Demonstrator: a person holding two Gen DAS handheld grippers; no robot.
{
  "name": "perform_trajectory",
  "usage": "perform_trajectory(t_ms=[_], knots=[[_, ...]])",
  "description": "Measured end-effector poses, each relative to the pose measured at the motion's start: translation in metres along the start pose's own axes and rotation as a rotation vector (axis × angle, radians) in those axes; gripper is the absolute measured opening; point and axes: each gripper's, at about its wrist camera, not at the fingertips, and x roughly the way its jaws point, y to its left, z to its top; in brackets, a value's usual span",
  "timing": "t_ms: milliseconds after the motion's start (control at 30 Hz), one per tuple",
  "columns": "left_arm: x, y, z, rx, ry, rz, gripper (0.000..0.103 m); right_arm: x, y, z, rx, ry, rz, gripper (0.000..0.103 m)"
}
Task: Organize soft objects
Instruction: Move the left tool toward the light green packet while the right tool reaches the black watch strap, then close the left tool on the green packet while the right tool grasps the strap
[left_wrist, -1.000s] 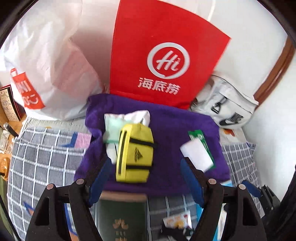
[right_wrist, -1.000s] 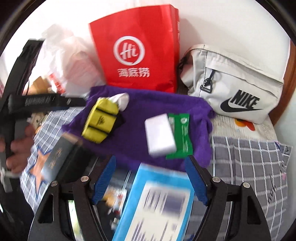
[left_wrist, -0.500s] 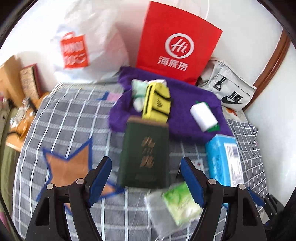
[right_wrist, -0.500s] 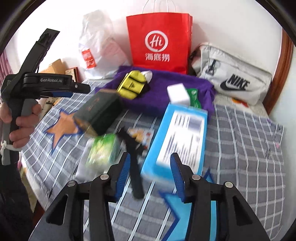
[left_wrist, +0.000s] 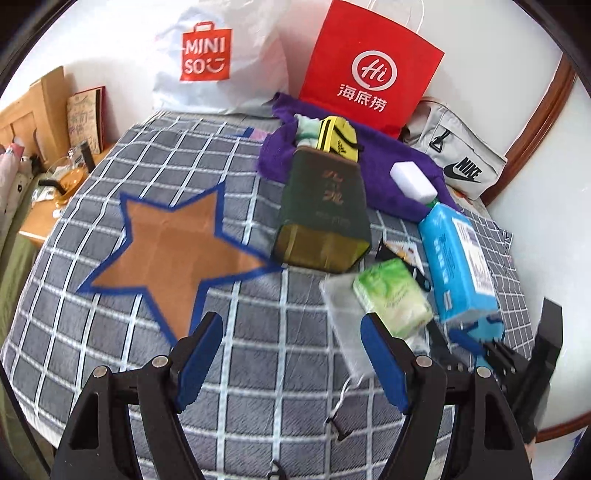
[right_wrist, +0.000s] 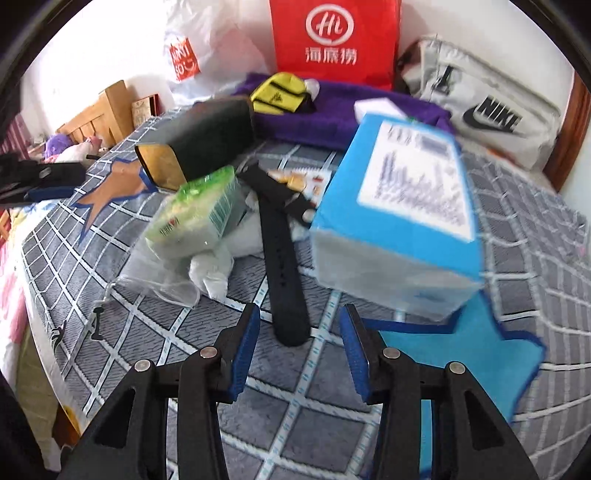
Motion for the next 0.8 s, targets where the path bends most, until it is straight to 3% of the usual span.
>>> perform_trajectory(t_ms=[133, 167, 200, 233, 433, 800], knots=[[-0.004, 0.008, -0.006, -0.034, 0.003, 0.006, 0.076, 0.008, 0.006, 0.005, 0.002, -0.031, -0.023, 0.046], [-0.004, 0.009, -0.006, -0.042, 0.002, 0.001, 0.076, 0.009, 0.009, 0.006, -0.003, -0.034, -0.034, 0.041], [-0.004, 0.008, -0.007, -0.045, 0.003, -0.003, 0.076, 0.01, 0.012, 0.007, -0.013, -0.038, -0.037, 0.025], [-0.004, 0.007, -0.009, -0.046, 0.006, -0.004, 0.076, 0.009, 0.017, 0.006, -0.035, -0.042, -0.022, 0.021], [-0.001, 0.002, -0.016, -0.042, 0.027, 0.0, 0.076, -0.008, 0.018, -0.012, -0.034, -0.03, -0.013, 0.02], [0.008, -0.007, -0.03, -0.054, 0.064, -0.007, 0.076, -0.051, 0.012, -0.077, -0.032, 0.031, 0.024, 0.021]])
